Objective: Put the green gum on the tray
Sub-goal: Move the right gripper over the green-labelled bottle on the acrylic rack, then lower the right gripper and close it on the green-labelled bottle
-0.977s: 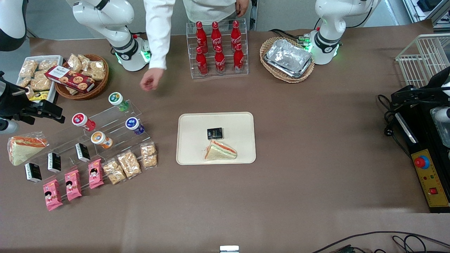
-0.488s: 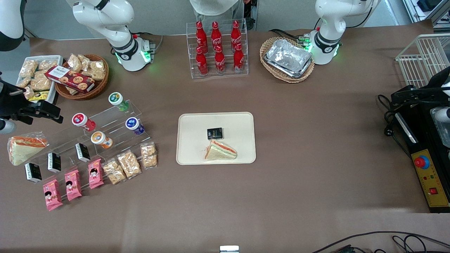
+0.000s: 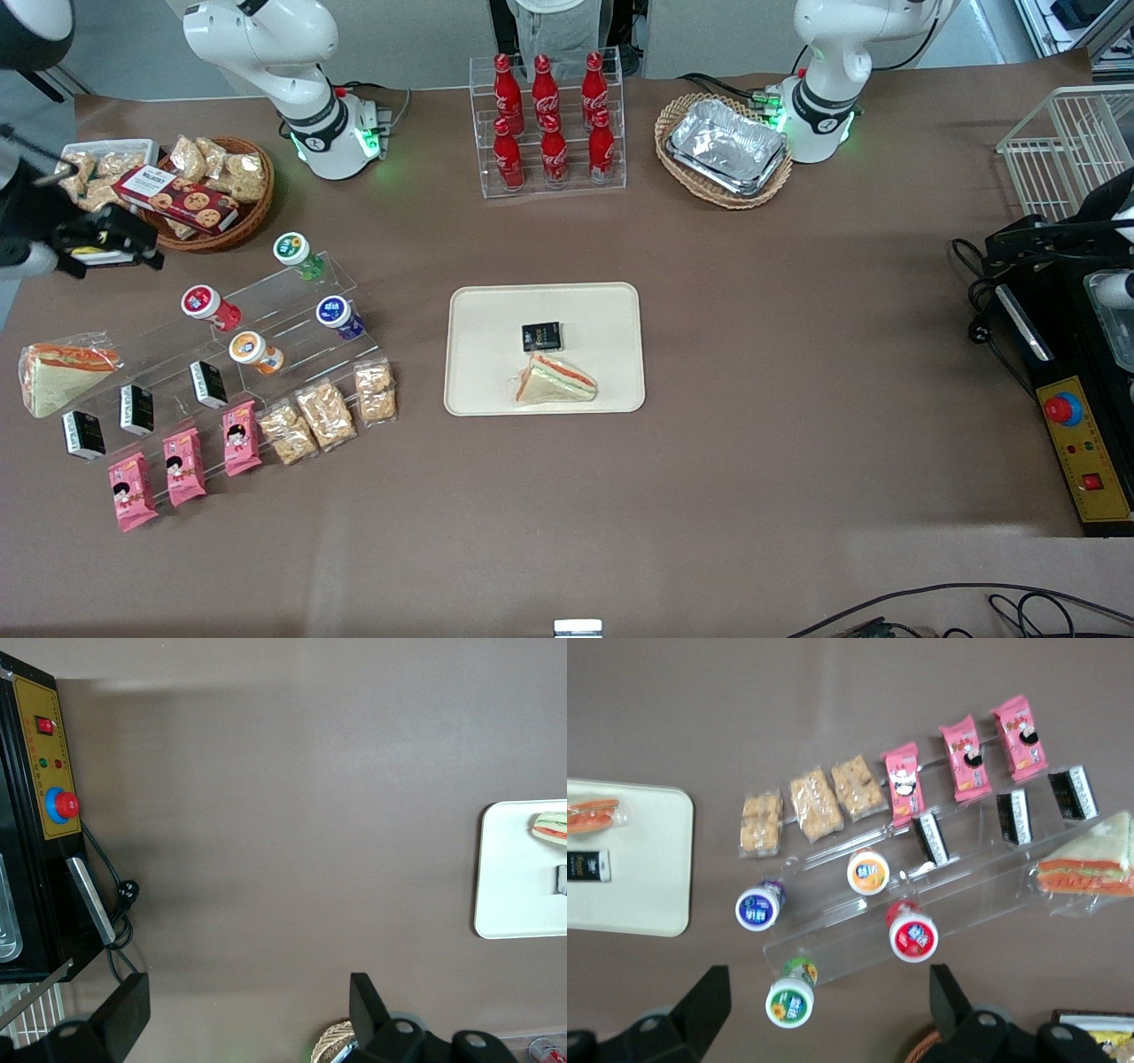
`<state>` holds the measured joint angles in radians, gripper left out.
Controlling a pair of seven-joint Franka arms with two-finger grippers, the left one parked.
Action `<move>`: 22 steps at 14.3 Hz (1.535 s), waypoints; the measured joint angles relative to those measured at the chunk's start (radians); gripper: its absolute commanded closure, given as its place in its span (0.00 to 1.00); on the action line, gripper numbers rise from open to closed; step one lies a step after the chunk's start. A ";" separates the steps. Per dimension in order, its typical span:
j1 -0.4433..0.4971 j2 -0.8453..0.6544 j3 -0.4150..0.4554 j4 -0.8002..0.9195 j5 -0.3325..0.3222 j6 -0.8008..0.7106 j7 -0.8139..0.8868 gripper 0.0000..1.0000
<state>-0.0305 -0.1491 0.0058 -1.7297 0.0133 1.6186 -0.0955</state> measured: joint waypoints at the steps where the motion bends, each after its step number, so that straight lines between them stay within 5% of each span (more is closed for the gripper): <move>1: 0.001 -0.060 0.001 -0.077 0.000 0.022 -0.002 0.00; 6: 0.003 -0.273 0.004 -0.384 0.000 0.141 -0.005 0.00; 22: 0.124 -0.380 0.011 -0.912 0.006 0.608 0.134 0.00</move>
<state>0.0936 -0.5288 0.0169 -2.6417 0.0189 2.2266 0.0386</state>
